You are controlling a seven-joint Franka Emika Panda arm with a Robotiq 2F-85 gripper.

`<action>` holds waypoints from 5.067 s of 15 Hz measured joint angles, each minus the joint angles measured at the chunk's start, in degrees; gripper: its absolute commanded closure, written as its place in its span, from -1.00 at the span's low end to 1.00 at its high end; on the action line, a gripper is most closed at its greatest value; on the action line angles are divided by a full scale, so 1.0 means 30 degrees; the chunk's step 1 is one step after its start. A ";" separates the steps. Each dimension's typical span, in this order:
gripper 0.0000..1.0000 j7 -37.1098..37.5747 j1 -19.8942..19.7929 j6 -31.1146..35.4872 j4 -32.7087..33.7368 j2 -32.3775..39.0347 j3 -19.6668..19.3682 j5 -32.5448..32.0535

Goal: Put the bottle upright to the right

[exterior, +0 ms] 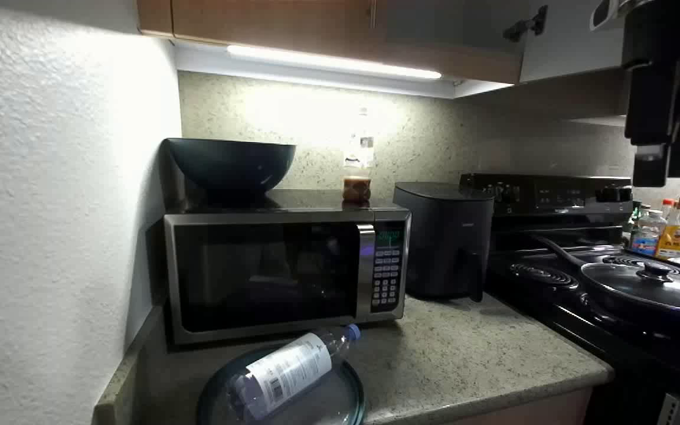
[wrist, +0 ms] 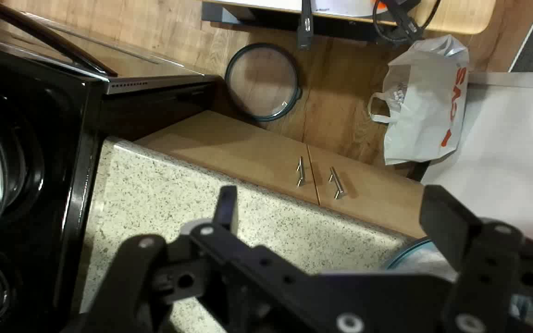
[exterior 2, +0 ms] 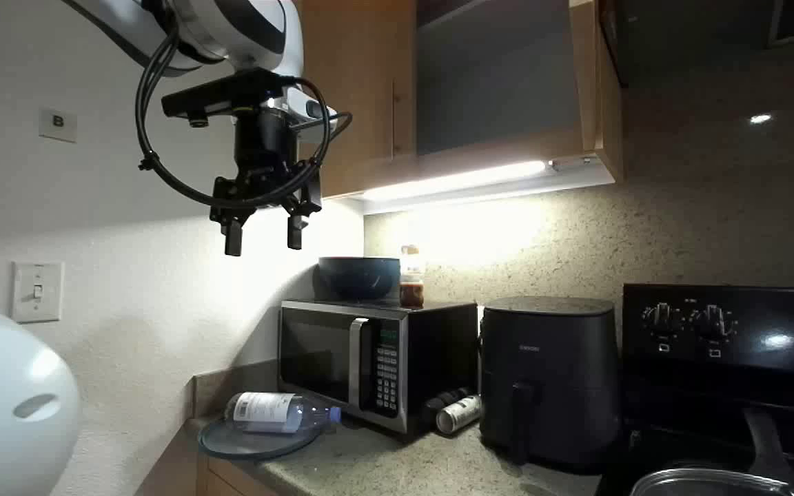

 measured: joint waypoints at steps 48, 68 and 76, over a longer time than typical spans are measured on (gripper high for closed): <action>-1.00 -0.0371 0.2544 0.8632 0.6603 1.3933 0.0308 0.5868; -1.00 0.4501 0.2936 1.0466 0.6681 1.8059 0.0906 1.3461; -1.00 0.9057 0.3580 1.3781 0.6702 2.0026 0.0872 1.3347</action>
